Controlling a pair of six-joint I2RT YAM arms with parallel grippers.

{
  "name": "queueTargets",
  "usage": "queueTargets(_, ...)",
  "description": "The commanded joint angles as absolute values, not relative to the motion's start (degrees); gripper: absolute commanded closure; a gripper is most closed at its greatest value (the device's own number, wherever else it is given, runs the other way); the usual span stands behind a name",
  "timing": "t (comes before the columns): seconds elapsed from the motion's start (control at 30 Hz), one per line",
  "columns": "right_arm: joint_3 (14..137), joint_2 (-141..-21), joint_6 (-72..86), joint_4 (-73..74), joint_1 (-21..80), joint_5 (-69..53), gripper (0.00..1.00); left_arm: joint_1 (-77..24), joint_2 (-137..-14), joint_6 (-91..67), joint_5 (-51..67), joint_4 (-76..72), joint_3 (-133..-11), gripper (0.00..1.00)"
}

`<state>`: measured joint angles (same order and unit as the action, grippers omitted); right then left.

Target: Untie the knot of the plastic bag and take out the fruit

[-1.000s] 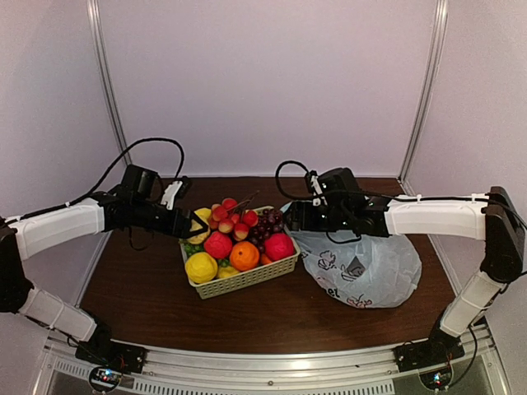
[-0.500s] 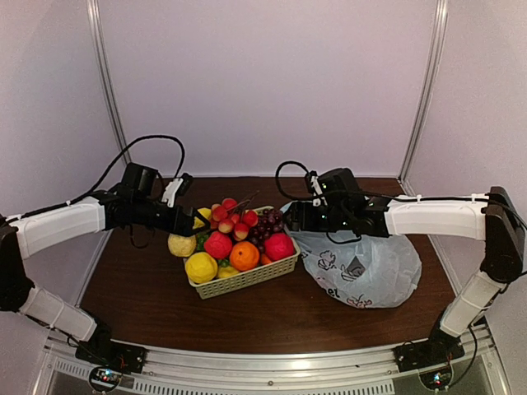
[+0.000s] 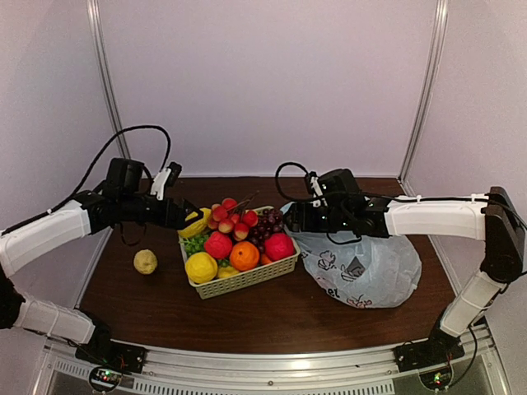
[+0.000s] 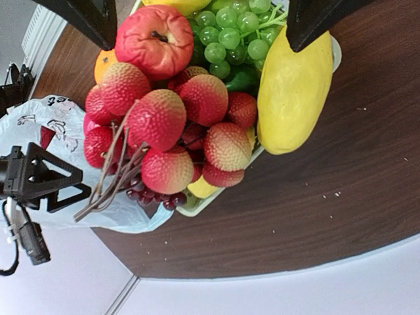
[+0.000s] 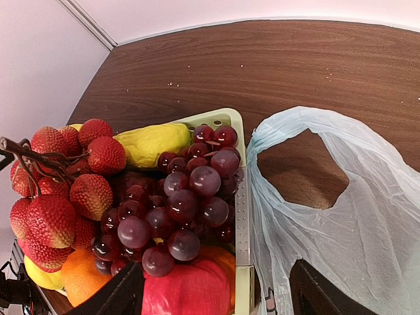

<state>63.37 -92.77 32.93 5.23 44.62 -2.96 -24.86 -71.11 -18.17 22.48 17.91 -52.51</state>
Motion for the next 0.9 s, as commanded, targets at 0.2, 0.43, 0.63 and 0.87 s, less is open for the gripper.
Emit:
queueTargets(0.2,63.4,-87.5,29.7,7.0,44.5,-2.3,0.18,-19.5,-57.2,-32.3,3.7,28.4,-45.2,0.03)
queueTargets(0.43,63.3,-85.7,29.0,7.8,44.6,-3.4,0.14,-2.9,-57.7,-34.5,2.8,30.0,-38.9,0.03)
queueTargets(0.63,62.1,-84.4,29.5,6.7,44.6,-5.2,0.13,11.3,-62.9,-32.7,-3.6,25.9,-37.1,0.03)
queueTargets(0.87,61.1,-83.8,28.3,7.5,44.6,-5.9,0.12,15.0,-72.0,-31.4,-3.3,13.5,-41.1,0.03)
